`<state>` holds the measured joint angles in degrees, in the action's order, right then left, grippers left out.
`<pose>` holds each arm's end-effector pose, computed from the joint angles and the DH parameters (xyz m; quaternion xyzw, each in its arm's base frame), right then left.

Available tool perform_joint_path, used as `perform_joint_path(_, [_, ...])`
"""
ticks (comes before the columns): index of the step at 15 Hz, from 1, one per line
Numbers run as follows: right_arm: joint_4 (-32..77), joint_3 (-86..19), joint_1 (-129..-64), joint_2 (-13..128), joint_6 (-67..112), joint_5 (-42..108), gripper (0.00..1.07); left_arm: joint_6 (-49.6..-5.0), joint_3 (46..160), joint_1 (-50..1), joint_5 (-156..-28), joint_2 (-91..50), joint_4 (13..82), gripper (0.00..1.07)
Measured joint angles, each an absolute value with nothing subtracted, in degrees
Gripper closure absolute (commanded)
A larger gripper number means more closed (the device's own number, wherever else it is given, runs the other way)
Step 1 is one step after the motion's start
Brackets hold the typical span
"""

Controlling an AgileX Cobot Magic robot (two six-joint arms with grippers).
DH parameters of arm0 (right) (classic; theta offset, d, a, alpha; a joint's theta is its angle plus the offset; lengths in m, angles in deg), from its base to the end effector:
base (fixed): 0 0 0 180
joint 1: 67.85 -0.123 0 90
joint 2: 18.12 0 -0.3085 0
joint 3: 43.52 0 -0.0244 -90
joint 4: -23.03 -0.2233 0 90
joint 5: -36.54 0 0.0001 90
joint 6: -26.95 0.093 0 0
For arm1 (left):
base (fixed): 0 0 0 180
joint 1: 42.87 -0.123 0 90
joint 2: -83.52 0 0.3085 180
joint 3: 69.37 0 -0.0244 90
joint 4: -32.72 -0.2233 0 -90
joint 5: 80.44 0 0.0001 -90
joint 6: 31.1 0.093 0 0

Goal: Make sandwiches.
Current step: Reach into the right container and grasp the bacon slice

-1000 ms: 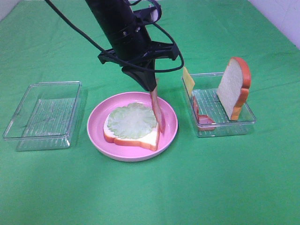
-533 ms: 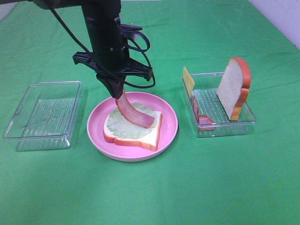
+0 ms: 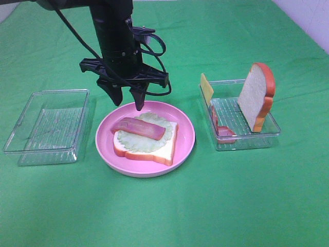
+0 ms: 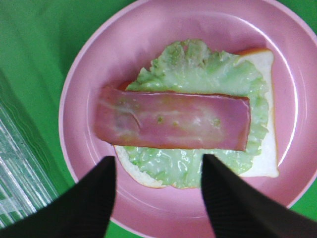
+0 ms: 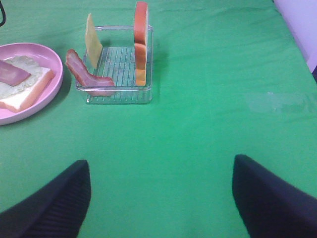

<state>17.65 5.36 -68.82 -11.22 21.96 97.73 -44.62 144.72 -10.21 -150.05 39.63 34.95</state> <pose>-0.0528 0.0068 0.2638 -0.0465 0.8503 0.0285 0.5235 0.3848 -0.2507 0.2223 0.1604 0.9842 -0.0458 0.0598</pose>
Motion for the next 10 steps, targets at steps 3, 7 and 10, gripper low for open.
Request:
perform_joint_path(3, [17.6, 5.4, -68.8, -11.2, 22.0, 97.7, 0.32, -44.4, 144.7, -10.2, -150.1, 39.3, 35.1, 0.26])
perform_joint_path(7, [17.6, 5.4, -68.8, -11.2, 22.0, 97.7, 0.32, -43.8, 144.7, -10.2, -150.1, 34.2, 31.1, 0.26])
perform_joint_path(10, [17.6, 5.4, -68.8, -11.2, 22.0, 97.7, 0.32, -44.7, 144.7, -10.2, -150.2, 27.9, 29.0, 0.28])
